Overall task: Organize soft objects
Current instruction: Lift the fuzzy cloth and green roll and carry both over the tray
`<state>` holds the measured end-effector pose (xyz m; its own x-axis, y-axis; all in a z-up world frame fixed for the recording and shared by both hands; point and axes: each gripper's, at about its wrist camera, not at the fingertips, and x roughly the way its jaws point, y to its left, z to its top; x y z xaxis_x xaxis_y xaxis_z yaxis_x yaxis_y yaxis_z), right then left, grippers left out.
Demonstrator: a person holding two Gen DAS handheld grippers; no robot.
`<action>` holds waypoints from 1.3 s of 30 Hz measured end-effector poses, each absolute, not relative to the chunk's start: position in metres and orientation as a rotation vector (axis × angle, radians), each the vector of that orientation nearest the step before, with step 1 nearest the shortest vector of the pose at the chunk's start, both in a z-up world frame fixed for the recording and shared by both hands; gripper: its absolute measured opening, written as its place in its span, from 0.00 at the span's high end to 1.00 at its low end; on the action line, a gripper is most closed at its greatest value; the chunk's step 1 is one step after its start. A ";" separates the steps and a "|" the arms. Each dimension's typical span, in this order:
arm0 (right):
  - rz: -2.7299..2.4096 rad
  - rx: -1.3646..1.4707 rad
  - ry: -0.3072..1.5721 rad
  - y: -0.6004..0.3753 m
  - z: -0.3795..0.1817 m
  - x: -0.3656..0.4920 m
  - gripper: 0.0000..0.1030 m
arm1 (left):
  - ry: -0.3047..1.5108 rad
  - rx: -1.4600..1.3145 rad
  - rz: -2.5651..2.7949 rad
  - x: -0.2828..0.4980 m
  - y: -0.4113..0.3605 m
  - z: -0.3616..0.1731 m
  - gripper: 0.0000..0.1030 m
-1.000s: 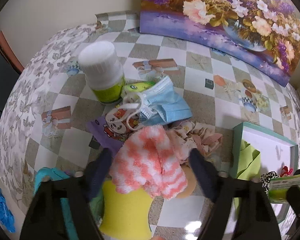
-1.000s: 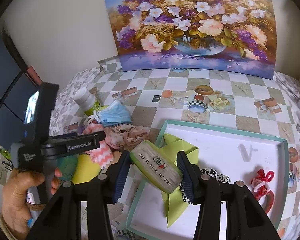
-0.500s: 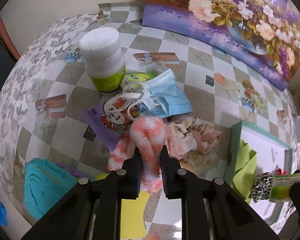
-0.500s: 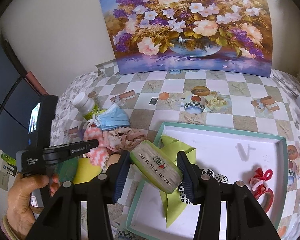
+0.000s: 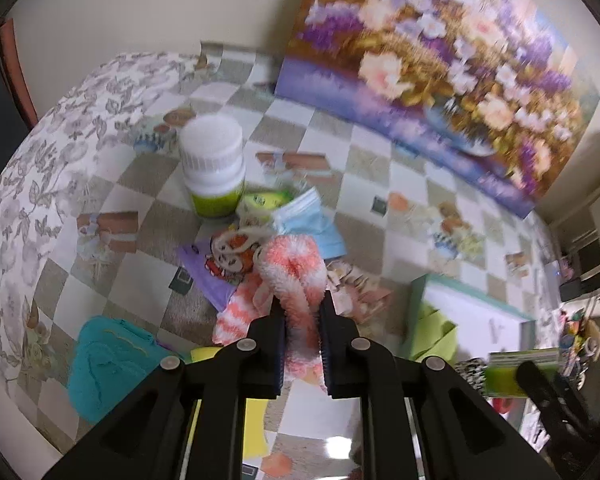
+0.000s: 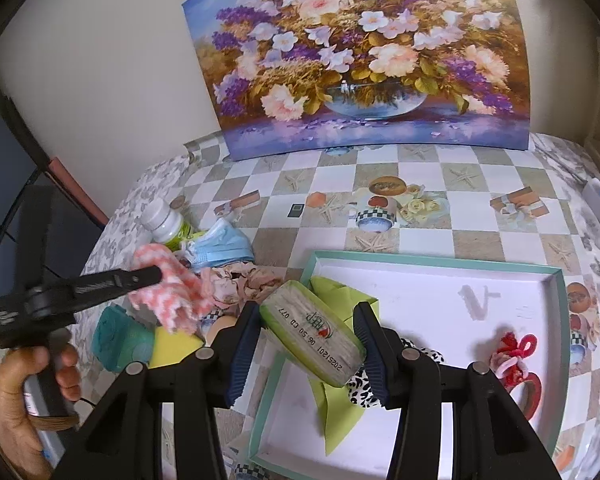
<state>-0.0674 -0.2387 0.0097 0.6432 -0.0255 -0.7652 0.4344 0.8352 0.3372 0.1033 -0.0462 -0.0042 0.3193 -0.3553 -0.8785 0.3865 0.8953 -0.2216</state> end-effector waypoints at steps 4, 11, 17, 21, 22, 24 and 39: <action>-0.301 0.546 0.829 -0.245 0.010 -0.073 0.51 | 1.097 0.016 -0.520 0.093 -0.045 0.016 0.85; -0.360 0.603 0.790 -0.266 0.011 -0.093 0.51 | 1.015 -0.016 -0.563 0.077 -0.041 0.047 0.85; -0.395 0.654 0.761 -0.281 0.011 -0.107 0.51 | 0.942 -0.036 -0.567 0.068 -0.032 0.071 0.85; -0.412 0.668 0.747 -0.287 0.012 -0.114 0.51 | 0.906 -0.043 -0.579 0.062 -0.031 0.084 0.85; -0.414 0.673 0.742 -0.289 0.012 -0.115 0.51 | 0.897 -0.042 -0.585 0.059 -0.031 0.087 0.85; -0.431 0.681 0.733 -0.293 0.014 -0.120 0.51 | 0.880 -0.039 -0.602 0.054 -0.034 0.092 0.85; -0.693 0.710 0.701 -0.348 0.014 -0.176 0.51 | 0.799 0.114 -0.867 -0.019 -0.125 0.113 0.85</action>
